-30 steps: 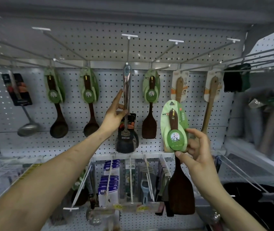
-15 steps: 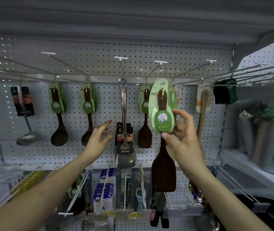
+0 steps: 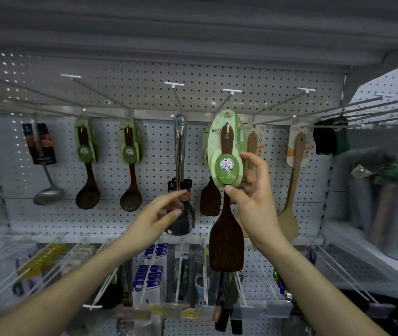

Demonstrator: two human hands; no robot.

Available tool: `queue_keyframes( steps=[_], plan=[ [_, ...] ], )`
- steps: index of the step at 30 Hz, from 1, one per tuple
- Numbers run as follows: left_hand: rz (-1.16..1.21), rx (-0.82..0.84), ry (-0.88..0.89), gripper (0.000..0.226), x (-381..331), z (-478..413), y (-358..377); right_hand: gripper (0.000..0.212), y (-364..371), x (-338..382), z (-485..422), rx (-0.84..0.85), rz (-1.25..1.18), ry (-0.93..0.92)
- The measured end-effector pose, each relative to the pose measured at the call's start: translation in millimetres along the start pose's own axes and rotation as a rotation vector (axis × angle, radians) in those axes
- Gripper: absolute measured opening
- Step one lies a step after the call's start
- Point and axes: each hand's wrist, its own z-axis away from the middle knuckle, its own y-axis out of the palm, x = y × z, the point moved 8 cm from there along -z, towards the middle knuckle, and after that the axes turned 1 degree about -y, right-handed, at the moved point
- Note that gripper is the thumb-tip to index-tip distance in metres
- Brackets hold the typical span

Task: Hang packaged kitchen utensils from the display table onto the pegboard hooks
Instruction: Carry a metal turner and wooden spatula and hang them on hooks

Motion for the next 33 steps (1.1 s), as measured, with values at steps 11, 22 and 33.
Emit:
queue_keyframes(
  steps=[11, 22, 33],
  plan=[
    [0.192, 0.139, 0.081, 0.051, -50.1, 29.2, 69.4, 0.068, -6.0, -17.2, 4.7, -0.001, 0.005, -0.002],
    [-0.119, 0.022, 0.074, 0.085, -6.3, -1.6, 86.0, 0.071, 1.8, -55.4, -34.6, 0.004, 0.106, 0.046],
    [-0.313, -0.052, 0.074, 0.083, 37.3, -64.9, 88.1, 0.069, 14.2, -111.8, -96.8, -0.035, 0.217, -0.017]
  ],
)
